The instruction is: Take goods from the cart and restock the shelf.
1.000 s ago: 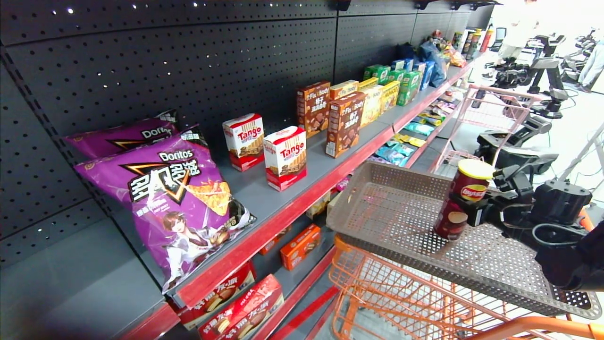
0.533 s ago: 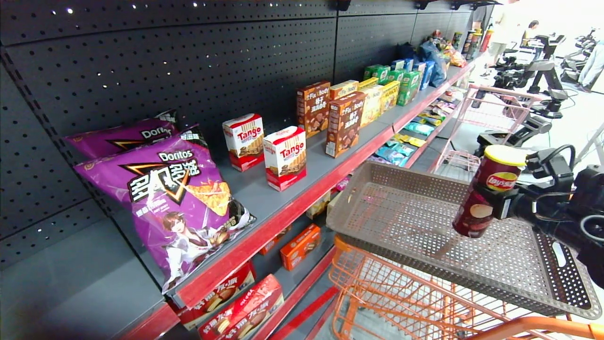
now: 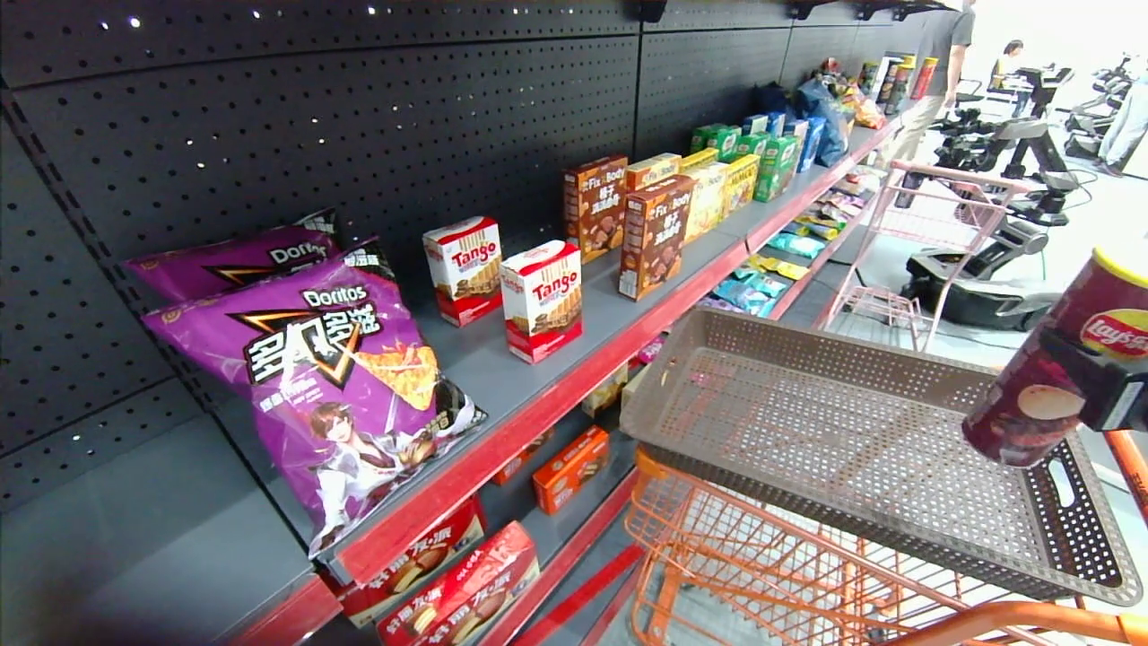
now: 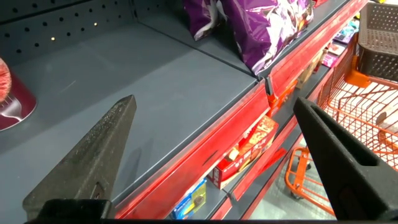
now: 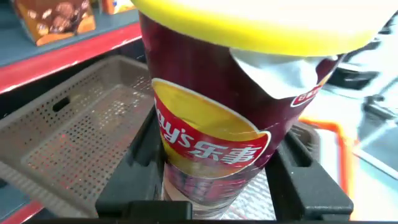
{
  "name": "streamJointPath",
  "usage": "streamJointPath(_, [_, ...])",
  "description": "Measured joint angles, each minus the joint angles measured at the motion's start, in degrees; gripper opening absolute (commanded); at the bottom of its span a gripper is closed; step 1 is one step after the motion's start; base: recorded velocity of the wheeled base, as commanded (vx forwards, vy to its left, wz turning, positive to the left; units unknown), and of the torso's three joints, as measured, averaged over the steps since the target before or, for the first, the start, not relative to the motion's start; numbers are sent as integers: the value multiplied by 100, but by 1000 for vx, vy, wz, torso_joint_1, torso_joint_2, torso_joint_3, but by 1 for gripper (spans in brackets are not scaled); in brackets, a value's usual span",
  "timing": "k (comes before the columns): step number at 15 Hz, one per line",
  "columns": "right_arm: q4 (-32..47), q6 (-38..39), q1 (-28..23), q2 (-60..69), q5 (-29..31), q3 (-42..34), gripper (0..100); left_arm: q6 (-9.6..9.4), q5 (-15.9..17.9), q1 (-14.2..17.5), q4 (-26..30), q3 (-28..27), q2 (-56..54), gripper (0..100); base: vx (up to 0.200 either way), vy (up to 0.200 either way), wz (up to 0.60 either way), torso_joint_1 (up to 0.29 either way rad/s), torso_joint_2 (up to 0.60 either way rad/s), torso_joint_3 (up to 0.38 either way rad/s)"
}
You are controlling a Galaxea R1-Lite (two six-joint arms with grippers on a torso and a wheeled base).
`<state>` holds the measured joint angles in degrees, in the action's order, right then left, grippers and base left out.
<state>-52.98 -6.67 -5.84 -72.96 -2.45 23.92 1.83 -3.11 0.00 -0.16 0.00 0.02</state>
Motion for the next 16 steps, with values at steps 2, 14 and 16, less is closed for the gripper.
streamJointPath(2, [1234,2,-5,811,622,66,0,0,-4,0,5,0,0,100,0,0,0,0,0,0])
streamJointPath(14, [2937,27,419,2721,1742,238,0,0,-4,0,0,0,0,100,0,0,550,-1,2,4])
streamJointPath(16, [2937,27,419,2729,1725,218,0,0,0,0,0,0,0,100,0,0,600,2,2,2])
